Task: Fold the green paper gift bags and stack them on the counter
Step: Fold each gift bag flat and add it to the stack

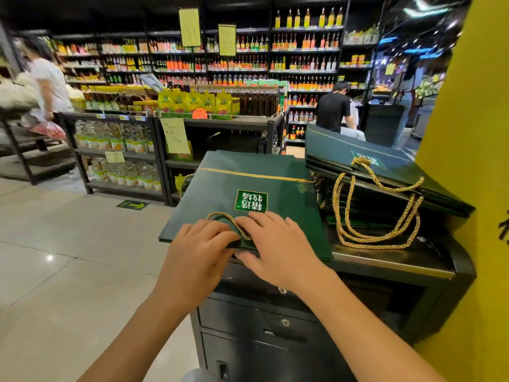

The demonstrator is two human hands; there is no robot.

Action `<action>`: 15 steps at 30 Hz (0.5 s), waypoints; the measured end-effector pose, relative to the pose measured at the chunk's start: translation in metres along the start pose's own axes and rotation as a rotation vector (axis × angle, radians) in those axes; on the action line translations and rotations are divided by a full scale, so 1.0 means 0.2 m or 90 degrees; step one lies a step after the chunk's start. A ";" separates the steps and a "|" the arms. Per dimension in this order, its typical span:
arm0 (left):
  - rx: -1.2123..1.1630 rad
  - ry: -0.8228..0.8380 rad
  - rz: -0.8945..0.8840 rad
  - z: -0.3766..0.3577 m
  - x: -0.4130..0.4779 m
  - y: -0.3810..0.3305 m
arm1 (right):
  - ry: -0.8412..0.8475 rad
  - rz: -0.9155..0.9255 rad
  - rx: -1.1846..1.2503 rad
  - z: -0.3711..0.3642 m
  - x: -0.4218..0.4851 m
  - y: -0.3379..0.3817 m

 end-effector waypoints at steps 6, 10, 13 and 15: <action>-0.122 -0.098 0.120 0.13 0.03 0.11 | -0.087 0.019 0.009 0.10 -0.01 0.05; -0.246 -0.215 0.209 0.29 0.07 0.16 | -0.194 0.039 0.050 0.27 -0.04 0.06; -0.410 -0.239 0.286 0.29 0.09 0.16 | -0.331 0.046 0.152 0.41 -0.05 0.01; -0.508 -0.197 0.372 0.21 0.10 0.16 | -0.414 0.035 0.277 0.50 -0.07 -0.05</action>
Point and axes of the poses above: each hand's wrist, its own x-axis towards the middle knuckle, its own z-axis out of the back of the hand, y = z × x, the point moved 7 cm from there along x, towards the middle knuckle, and after that the axes turned 13 degrees about x, right-handed, at the moved point
